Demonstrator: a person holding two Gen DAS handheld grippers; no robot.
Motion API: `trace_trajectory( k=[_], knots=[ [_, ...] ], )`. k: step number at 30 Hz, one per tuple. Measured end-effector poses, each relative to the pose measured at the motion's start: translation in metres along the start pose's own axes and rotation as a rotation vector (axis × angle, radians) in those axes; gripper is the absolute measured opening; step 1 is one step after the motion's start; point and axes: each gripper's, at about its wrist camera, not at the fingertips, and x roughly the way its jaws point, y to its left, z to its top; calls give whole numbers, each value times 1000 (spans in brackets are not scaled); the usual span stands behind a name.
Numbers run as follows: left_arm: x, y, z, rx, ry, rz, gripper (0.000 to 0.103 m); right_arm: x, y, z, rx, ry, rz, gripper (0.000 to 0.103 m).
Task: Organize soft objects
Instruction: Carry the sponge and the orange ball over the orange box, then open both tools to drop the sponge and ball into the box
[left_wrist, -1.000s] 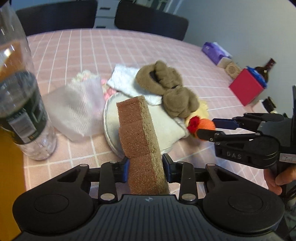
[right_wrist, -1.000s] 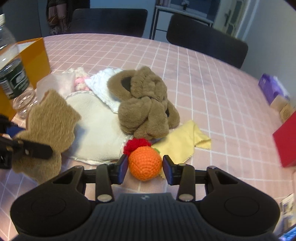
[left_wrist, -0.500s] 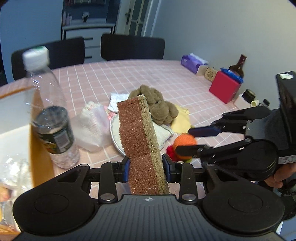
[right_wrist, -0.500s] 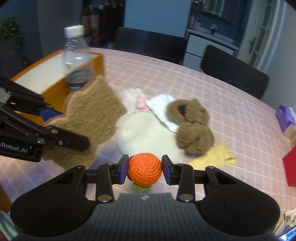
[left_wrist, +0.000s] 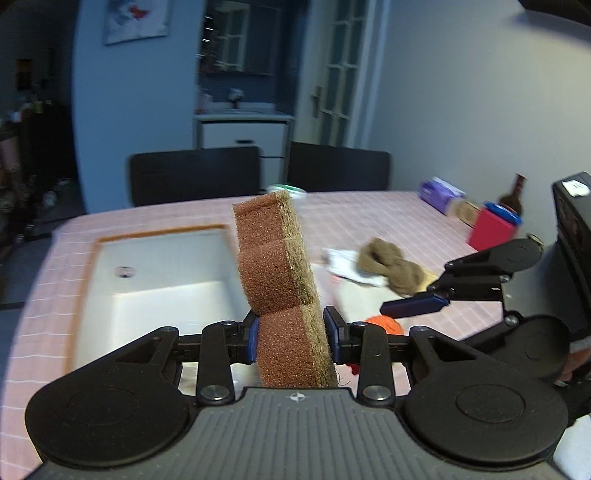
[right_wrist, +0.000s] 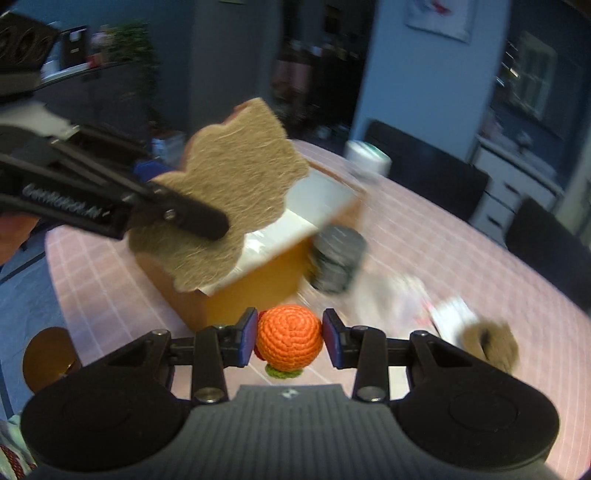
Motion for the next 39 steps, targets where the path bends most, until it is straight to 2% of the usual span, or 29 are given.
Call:
trace_trajectory(
  k=[3, 8, 12, 18, 21, 26, 31, 39],
  knots=[
    [-4, 20, 1, -20, -24, 53, 39, 14, 23, 22, -60, -29, 9, 38],
    [9, 51, 5, -14, -18, 120, 39, 46, 45, 55, -73, -49, 38, 38],
    [29, 80, 8, 4, 18, 154, 39, 78, 62, 77, -166, -51, -54, 38],
    [63, 122, 11, -4, 81, 180, 39, 132, 61, 101, -228, -15, -184, 38],
    [72, 139, 11, -41, 96, 172, 39, 157, 52, 106, -195, 14, -196, 38],
    [84, 157, 6, -83, 129, 170, 39, 175, 41, 105, -128, 51, -183, 38],
    [97, 163, 2, -97, 167, 185, 39, 197, 46, 102, -161, 98, -190, 38],
    [113, 156, -1, -64, 218, 159, 39, 212, 47, 89, -218, 156, -200, 38]
  ],
)
